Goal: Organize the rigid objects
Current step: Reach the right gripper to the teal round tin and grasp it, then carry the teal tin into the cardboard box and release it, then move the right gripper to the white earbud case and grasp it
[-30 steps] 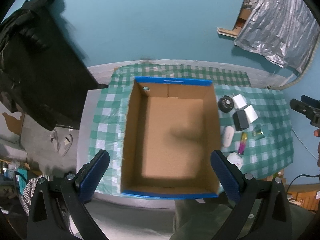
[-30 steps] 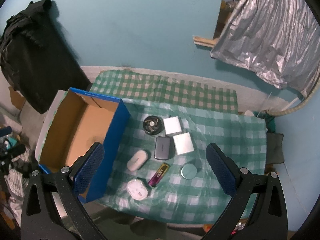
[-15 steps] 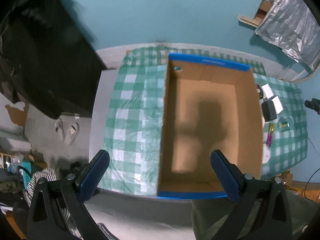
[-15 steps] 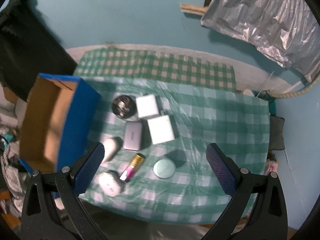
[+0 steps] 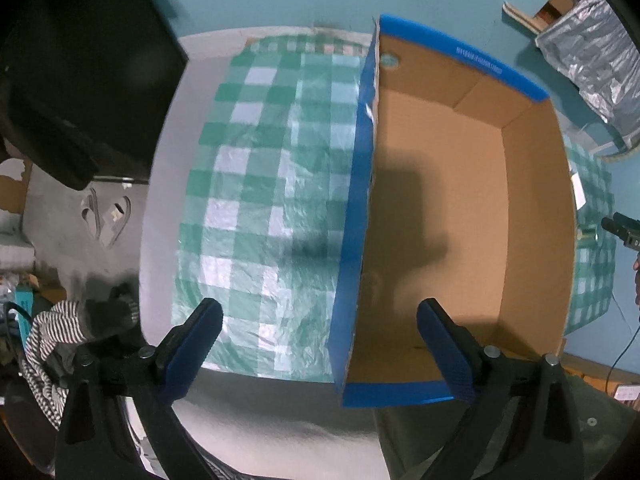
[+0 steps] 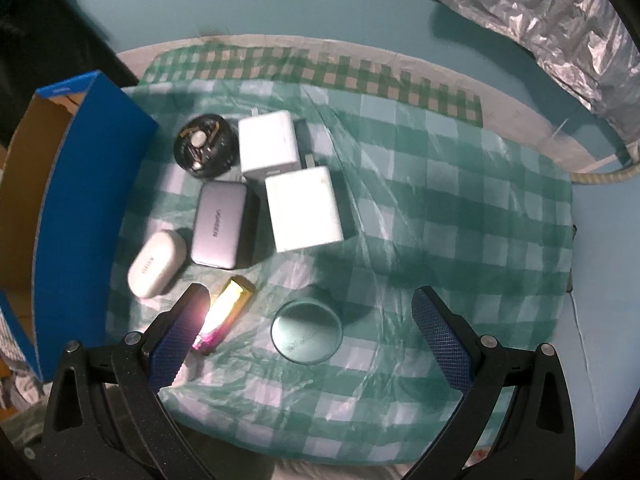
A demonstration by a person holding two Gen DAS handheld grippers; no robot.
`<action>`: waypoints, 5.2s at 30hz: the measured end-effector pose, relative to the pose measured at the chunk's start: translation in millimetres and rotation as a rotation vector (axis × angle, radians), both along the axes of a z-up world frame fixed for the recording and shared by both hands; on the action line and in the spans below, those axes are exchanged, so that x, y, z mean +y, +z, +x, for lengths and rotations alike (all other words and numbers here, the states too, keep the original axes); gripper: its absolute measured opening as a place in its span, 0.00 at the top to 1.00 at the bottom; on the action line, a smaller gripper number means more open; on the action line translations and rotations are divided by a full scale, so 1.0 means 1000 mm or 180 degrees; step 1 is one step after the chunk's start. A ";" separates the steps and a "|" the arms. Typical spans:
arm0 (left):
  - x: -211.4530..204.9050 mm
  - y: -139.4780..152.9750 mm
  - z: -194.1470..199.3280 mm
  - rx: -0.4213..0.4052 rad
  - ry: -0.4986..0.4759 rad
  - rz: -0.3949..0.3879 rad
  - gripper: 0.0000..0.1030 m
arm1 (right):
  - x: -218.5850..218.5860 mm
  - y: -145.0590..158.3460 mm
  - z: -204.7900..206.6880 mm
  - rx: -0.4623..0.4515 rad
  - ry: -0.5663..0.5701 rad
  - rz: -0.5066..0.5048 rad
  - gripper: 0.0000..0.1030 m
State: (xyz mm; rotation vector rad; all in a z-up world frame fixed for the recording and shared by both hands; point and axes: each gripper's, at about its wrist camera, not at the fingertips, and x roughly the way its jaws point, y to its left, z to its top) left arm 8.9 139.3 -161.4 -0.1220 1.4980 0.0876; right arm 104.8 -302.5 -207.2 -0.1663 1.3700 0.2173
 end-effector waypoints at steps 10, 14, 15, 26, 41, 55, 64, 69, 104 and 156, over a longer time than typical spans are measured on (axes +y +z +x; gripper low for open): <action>-0.008 -0.032 -0.004 0.0180 -0.0077 -0.0031 0.39 | -0.008 -0.033 0.000 0.0143 -0.0052 -0.0058 0.07; -0.007 -0.041 -0.002 0.0229 -0.0094 0.0011 0.52 | -0.009 -0.045 0.003 0.0198 -0.0071 -0.0078 0.16; -0.007 -0.042 -0.002 0.0245 -0.0084 0.0002 0.59 | -0.009 -0.047 0.003 0.0210 -0.0074 -0.0076 0.18; -0.004 -0.051 0.001 0.0309 -0.0009 -0.0143 0.87 | 0.000 -0.065 0.004 0.0249 0.0017 -0.0165 0.37; -0.017 -0.056 0.000 0.0374 -0.0094 -0.0111 0.87 | -0.004 -0.055 -0.015 0.0267 0.0055 -0.0167 0.57; -0.014 -0.060 -0.006 0.0396 -0.0110 -0.0111 0.88 | 0.046 0.004 -0.007 0.0179 0.0442 -0.0131 0.57; -0.012 -0.061 -0.007 0.0416 -0.0072 -0.0131 0.88 | 0.112 0.055 0.006 0.0025 0.0908 0.0109 0.57; -0.013 -0.063 -0.007 0.0417 -0.0073 -0.0158 0.88 | 0.155 0.073 0.019 -0.0050 0.1193 0.0167 0.57; -0.012 -0.073 -0.010 0.0480 -0.0106 -0.0212 0.87 | 0.278 -0.020 0.057 0.0321 0.1802 -0.0368 0.57; -0.041 -0.062 -0.023 0.0541 -0.0209 -0.0181 0.87 | 0.114 -0.025 0.014 0.0784 0.0127 0.0063 0.29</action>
